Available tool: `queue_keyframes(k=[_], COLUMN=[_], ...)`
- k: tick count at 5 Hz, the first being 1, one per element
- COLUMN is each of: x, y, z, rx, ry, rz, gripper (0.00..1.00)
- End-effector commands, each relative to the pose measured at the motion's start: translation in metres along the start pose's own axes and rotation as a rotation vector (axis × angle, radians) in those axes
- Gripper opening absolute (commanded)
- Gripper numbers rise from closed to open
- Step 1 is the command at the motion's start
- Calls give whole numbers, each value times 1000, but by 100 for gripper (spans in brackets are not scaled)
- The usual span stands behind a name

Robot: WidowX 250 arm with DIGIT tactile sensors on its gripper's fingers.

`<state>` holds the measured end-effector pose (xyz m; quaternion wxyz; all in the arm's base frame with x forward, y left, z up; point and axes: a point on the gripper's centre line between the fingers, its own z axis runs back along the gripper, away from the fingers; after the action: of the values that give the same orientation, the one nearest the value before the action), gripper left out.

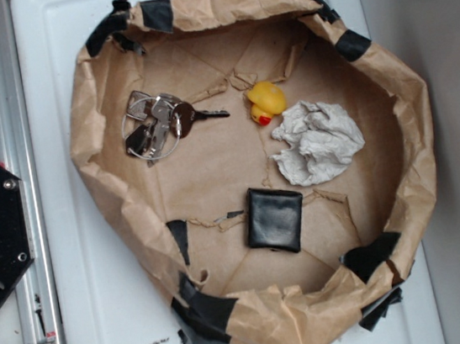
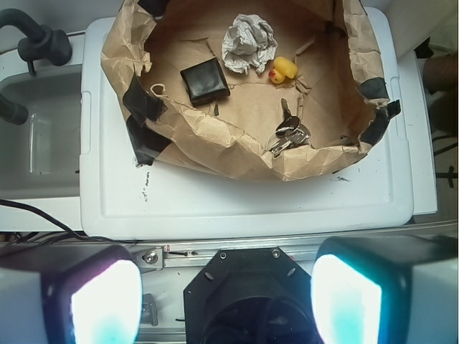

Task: Grab the white paper.

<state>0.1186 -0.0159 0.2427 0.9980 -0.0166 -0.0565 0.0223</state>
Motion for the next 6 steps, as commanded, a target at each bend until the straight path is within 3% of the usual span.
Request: queue_keyframes(k=[1,2,3,4,6], x=[0,40,76,117,174], y=[0,3,-1,4,15], z=[0,-28,-44,-77,-145], rx=[0,61,69,83,40], ry=[0,-112,-163,-191,-167], rz=[0,-72,-125,-140,-100], gripper=[100,100,100,100,100])
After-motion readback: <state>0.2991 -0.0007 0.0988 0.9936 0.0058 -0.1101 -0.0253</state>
